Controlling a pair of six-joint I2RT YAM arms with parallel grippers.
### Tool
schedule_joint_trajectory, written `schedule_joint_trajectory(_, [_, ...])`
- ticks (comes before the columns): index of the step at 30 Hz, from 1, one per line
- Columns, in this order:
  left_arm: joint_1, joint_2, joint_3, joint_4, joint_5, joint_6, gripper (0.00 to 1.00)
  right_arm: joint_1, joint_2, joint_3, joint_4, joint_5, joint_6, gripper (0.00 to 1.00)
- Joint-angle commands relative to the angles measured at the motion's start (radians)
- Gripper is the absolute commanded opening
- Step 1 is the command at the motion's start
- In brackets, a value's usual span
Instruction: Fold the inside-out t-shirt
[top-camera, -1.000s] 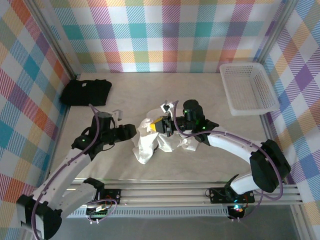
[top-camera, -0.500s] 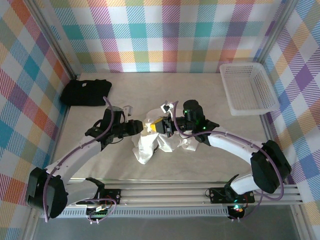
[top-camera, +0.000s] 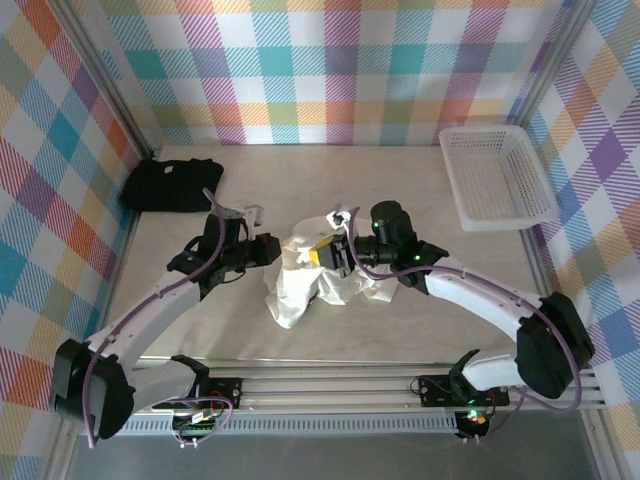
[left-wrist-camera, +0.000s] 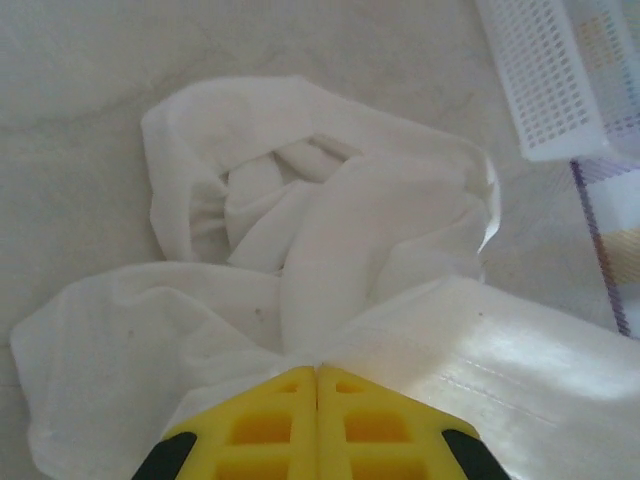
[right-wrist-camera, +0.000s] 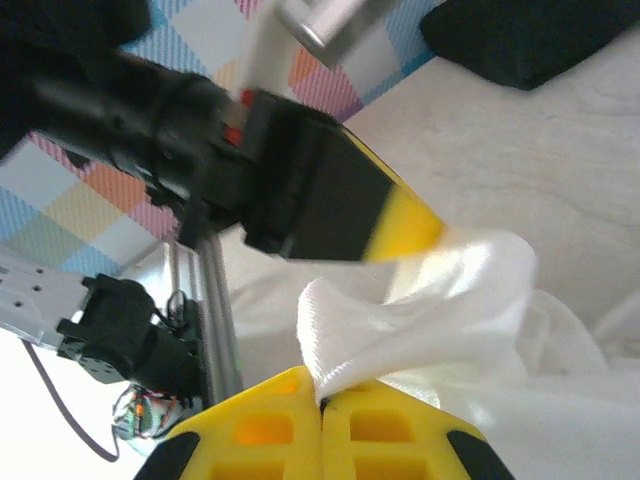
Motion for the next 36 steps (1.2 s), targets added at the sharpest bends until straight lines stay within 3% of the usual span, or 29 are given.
schedule_joint_trajectory(1, [-0.007,-0.119,0.068,-0.023,-0.019,0.031,0.00,0.004,-0.079,0.066,-0.167,0.088,-0.146,0.01])
schedule_joint_trajectory(9, [0.000,-0.254,0.165,-0.186,-0.009,-0.051,0.00,0.004,-0.146,0.092,-0.326,0.162,-0.262,0.01])
schedule_joint_trajectory(12, [0.004,-0.254,0.196,-0.267,-0.021,-0.040,0.00,0.004,-0.144,0.081,-0.292,0.108,-0.242,0.00])
schedule_joint_trajectory(17, [0.003,-0.270,0.208,-0.389,-0.148,0.026,0.00,0.004,-0.146,0.063,-0.254,0.025,-0.237,0.00])
schedule_joint_trajectory(22, [0.003,-0.281,0.169,-0.401,-0.154,0.071,0.00,-0.003,-0.149,0.045,-0.252,-0.039,-0.236,0.01])
schedule_joint_trajectory(25, [0.001,-0.281,0.123,-0.390,-0.097,0.075,0.00,-0.003,-0.153,0.026,-0.291,-0.108,-0.256,0.04])
schedule_joint_trajectory(31, [-0.026,-0.303,-0.041,-0.362,0.071,-0.073,0.00,0.027,-0.138,-0.051,-0.382,-0.130,-0.220,0.07])
schedule_joint_trajectory(36, [-0.105,-0.364,-0.208,-0.367,0.000,-0.228,0.00,0.062,-0.075,-0.108,-0.459,-0.074,-0.165,0.10])
